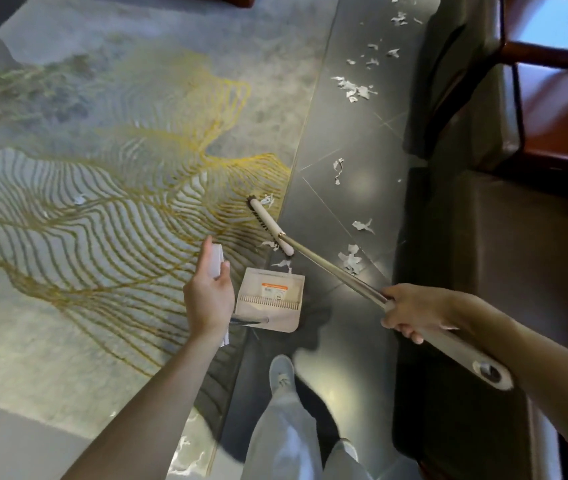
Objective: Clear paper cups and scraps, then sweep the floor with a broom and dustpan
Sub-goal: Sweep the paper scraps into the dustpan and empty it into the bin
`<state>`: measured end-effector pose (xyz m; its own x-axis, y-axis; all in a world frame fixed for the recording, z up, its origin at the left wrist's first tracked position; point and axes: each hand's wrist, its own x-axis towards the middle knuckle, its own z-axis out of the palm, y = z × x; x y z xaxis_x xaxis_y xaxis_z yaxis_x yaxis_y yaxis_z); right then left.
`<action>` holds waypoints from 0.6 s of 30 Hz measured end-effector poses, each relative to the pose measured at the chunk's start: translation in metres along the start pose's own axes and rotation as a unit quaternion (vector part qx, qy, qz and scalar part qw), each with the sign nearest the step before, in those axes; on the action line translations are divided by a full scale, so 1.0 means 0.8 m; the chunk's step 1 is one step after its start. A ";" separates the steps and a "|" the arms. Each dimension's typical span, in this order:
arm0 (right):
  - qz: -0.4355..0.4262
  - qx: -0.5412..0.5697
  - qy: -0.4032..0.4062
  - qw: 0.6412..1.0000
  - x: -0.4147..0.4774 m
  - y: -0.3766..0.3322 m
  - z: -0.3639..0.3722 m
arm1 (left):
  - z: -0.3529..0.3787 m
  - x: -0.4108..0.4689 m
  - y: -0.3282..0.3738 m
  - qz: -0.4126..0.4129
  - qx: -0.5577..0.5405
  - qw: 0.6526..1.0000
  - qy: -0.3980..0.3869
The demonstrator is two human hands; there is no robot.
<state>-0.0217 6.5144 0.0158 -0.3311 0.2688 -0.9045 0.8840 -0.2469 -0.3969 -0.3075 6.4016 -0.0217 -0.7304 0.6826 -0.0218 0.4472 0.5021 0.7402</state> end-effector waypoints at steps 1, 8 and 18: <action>0.007 -0.007 0.006 1.000 0.020 -0.018 -0.008 | 0.002 0.018 0.000 -0.006 -0.004 1.000 0.010; 0.061 -0.159 0.059 0.984 0.139 -0.096 0.009 | 0.025 0.119 0.009 -0.025 -0.011 0.999 0.018; 0.059 -0.022 -0.099 0.993 0.041 -0.060 -0.065 | 0.025 0.127 0.024 -0.037 -0.030 0.999 -0.007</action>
<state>-0.0577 6.5830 0.0135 -0.2795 0.0516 -0.9588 0.9327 -0.2227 -0.2838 -0.3623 6.4912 -0.0230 -0.7530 0.6521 -0.0879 0.3594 0.5196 0.7751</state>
